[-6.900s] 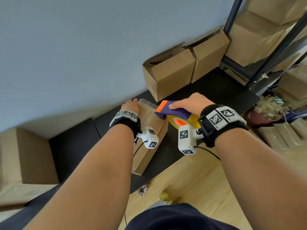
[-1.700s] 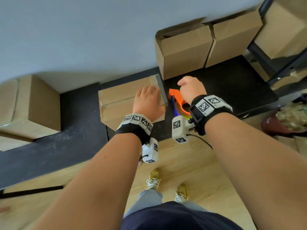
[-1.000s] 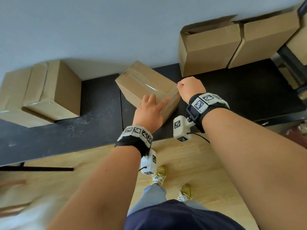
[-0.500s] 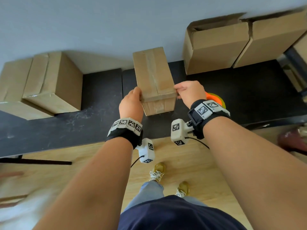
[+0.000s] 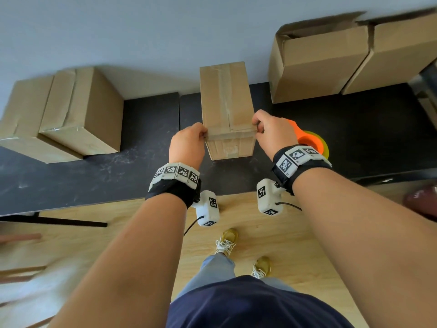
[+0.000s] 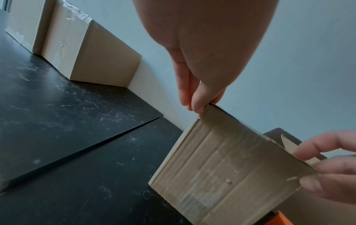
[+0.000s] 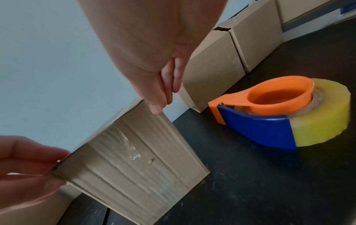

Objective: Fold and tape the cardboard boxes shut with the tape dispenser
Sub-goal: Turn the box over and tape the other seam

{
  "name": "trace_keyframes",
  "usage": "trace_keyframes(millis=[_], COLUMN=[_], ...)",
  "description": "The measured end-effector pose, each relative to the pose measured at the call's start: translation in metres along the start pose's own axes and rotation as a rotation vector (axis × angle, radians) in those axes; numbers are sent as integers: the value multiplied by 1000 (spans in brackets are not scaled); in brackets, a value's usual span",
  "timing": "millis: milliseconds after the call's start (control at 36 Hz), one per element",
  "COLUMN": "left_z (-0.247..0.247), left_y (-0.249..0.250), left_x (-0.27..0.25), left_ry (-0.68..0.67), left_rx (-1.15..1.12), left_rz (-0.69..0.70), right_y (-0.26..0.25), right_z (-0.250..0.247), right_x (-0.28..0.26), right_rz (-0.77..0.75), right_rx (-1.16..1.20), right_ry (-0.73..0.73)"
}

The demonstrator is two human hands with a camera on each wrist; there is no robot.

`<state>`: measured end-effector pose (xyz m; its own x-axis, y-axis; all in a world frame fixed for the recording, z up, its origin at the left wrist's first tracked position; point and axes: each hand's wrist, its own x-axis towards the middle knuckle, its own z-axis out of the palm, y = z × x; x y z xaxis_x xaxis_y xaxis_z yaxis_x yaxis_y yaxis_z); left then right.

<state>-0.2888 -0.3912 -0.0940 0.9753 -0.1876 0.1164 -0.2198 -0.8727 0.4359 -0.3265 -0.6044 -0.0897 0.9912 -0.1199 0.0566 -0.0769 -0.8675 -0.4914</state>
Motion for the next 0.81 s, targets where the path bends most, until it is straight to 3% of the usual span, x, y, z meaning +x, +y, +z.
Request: trace_keyframes(millis=[333, 667, 805], left_z=[4, 6, 6], left_y=[10, 21, 19], left_x=[-4, -24, -19], left_ry=[31, 44, 33], left_rx=[19, -43, 33], left_rz=[-22, -54, -29], right_y=[-8, -26, -30], right_z=[6, -6, -5], right_x=[-1, -3, 1], right_rz=[12, 120, 112], right_rx=[-104, -155, -227], right_ry=[29, -56, -71])
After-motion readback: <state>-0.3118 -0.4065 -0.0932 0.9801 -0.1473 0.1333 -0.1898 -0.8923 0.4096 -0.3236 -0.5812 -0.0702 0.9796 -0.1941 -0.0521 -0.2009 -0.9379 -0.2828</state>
